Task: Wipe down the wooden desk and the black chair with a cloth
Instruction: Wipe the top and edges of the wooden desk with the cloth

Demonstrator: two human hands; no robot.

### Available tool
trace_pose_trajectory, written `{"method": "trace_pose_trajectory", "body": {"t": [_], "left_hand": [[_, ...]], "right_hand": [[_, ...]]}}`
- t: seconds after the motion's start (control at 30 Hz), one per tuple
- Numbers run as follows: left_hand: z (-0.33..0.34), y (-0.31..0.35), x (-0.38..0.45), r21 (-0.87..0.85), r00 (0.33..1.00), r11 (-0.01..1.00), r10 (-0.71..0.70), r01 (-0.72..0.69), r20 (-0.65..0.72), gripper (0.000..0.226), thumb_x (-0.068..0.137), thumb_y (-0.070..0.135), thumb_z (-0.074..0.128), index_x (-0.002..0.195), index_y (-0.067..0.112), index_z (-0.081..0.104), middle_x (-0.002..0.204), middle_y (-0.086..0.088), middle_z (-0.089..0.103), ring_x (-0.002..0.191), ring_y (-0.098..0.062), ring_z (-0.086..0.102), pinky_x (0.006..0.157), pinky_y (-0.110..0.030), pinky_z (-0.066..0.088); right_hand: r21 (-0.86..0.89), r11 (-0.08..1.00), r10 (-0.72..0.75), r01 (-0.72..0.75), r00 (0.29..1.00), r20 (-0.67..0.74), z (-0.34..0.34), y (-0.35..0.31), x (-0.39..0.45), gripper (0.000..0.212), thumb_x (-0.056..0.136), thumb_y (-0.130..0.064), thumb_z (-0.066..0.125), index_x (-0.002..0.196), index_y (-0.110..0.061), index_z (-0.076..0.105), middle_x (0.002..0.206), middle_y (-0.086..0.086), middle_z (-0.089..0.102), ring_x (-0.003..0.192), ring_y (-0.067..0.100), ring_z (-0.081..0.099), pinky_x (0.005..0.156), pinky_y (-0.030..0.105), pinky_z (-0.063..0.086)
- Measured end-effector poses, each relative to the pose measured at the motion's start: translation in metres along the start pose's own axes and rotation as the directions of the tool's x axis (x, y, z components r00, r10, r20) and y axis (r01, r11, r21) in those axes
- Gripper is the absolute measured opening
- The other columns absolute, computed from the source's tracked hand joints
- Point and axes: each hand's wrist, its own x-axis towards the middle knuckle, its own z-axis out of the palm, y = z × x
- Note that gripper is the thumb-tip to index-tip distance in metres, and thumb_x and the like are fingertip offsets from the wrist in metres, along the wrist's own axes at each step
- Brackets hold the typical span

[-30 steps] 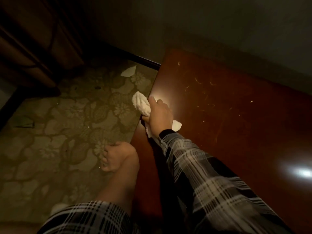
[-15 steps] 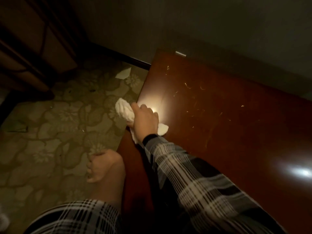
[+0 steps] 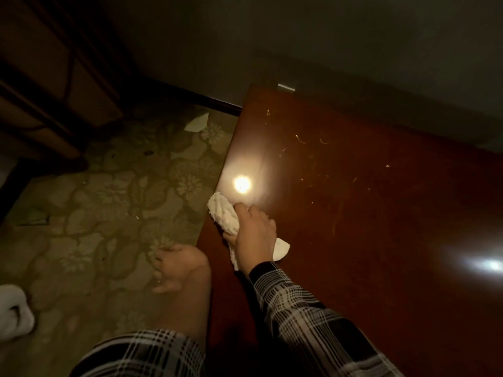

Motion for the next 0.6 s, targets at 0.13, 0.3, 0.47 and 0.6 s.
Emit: {"method": "trace_pose_trajectory", "body": {"t": [0.13,0.3,0.47,0.6], "left_hand": [[0.007,0.022,-0.001,0.03,0.977,0.976,0.215,-0.214,-0.005,0.038,0.093,0.013,0.039,0.128,-0.001,0.043,0.139,-0.021,0.042,0.132,-0.033,0.032,0.111,-0.05,0.009],[0.023,0.06,-0.006,0.012,0.957,0.958,0.288,-0.288,0.027,0.037,0.094,0.015,0.04,0.128,0.0,0.045,0.141,-0.018,0.039,0.132,-0.031,0.032,0.11,-0.049,0.012],[0.037,0.076,-0.004,0.032,0.961,0.961,0.271,-0.273,0.054,0.04,0.095,0.022,0.035,0.128,0.005,0.048,0.137,-0.017,0.045,0.127,-0.031,0.038,0.108,-0.047,0.016],[0.036,0.073,-0.005,0.074,0.949,0.946,0.314,-0.316,0.039,0.039,0.095,0.022,0.032,0.126,0.005,0.05,0.136,-0.018,0.047,0.125,-0.032,0.041,0.108,-0.048,0.017]], "right_hand": [[0.002,0.999,-0.052,0.052,0.999,0.008,-0.007,-0.001,0.02,0.048,0.08,-0.035,0.069,0.12,-0.02,0.049,0.11,0.007,0.054,0.101,0.027,0.05,0.078,0.038,0.031],[-0.021,0.998,-0.059,0.059,0.998,-0.024,-0.02,-0.007,0.083,0.045,0.081,-0.033,0.069,0.118,-0.018,0.049,0.105,0.009,0.056,0.097,0.03,0.054,0.076,0.037,0.036],[-0.067,0.998,0.001,-0.005,0.998,-0.059,-0.019,0.0,0.06,0.05,0.077,-0.031,0.072,0.122,-0.023,0.05,0.103,0.007,0.057,0.095,0.027,0.054,0.071,0.034,0.027],[-0.174,0.985,-0.037,0.009,0.986,-0.16,-0.004,0.017,-0.013,0.055,0.052,-0.025,0.085,0.099,-0.029,0.055,0.083,-0.003,0.057,0.068,0.02,0.052,0.059,0.029,0.032]]}}
